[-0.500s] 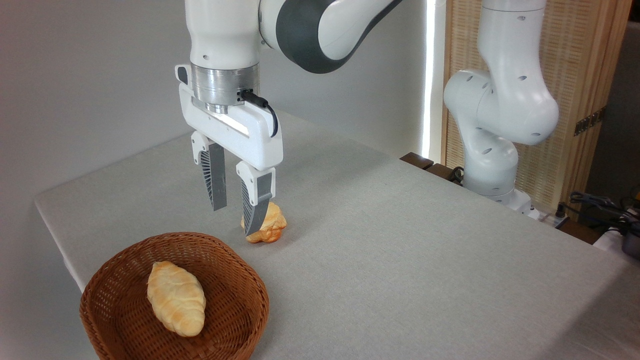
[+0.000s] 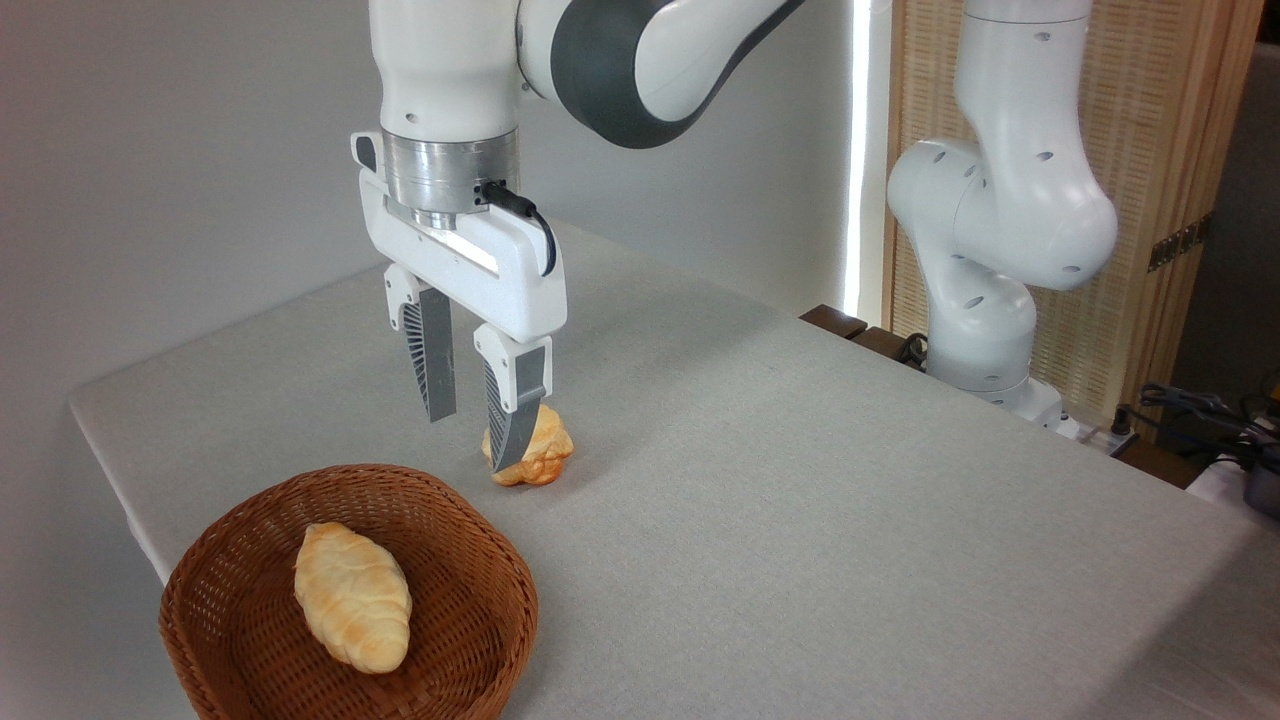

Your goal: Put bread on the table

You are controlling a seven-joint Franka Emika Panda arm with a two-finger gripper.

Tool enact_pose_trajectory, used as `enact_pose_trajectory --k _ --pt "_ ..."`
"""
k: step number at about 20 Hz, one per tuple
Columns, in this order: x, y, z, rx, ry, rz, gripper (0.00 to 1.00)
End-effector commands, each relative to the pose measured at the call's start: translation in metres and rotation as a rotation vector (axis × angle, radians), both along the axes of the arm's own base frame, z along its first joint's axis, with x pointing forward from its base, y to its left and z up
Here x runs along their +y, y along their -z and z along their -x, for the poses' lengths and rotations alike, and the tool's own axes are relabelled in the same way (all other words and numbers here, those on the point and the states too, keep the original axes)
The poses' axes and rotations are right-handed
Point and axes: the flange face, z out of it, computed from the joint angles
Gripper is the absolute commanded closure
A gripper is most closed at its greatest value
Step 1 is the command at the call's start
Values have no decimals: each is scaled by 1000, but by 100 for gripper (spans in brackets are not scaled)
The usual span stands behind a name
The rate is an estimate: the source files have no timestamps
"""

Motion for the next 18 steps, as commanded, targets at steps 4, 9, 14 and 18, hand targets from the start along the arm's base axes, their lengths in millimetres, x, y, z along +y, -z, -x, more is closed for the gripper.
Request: enact_pose_trajectory --k 4,9,14,18 --pt "2 -3 0 8 9 2 0" --pt "2 -3 0 8 9 2 0" --pt "2 -2 0 11 9 2 0" --pt "2 1 2 31 10 0 0"
